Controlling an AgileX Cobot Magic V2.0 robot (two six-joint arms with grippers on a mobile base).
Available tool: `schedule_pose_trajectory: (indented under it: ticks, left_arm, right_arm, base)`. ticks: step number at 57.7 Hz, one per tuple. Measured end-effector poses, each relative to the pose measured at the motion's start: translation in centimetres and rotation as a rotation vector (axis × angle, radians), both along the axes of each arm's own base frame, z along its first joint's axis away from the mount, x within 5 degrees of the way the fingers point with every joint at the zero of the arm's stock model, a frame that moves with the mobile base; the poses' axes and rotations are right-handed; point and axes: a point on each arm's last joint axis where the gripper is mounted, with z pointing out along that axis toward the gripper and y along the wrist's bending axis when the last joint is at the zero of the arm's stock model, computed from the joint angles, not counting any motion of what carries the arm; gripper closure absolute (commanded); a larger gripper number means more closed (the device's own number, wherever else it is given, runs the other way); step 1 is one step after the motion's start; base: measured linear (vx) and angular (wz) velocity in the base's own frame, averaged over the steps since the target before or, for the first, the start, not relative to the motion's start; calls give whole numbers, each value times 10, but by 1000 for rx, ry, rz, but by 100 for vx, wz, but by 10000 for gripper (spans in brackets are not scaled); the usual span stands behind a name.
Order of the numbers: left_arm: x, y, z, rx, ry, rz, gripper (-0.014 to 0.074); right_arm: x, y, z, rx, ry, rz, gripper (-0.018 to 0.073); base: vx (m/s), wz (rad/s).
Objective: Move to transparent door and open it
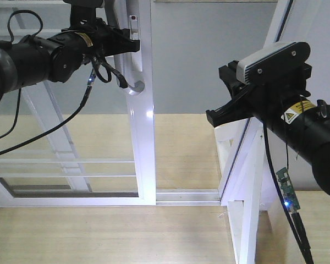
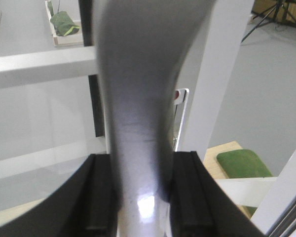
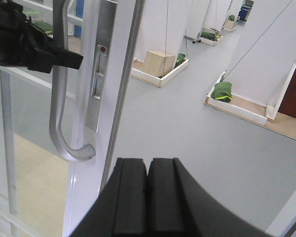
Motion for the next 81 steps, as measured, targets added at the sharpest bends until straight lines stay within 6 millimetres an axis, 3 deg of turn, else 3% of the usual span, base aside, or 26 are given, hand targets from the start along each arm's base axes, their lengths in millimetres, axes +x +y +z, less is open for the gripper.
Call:
schedule_pose_trajectory:
  ticks: [18,50,81]
  left_arm:
    - [-1,32,10,32,59,71,602]
    - [0,107,20,50,147,250,602]
    - [-2,149,26,63,162,346,602]
  right_arm:
    - [0,0,0,1,0,-1,563]
    - [0,0,0,1,0,-1,563]
    - [0,0,0,1,0,-1,561]
  base:
    - [0,0]
    - [0,0]
    - [0,0]
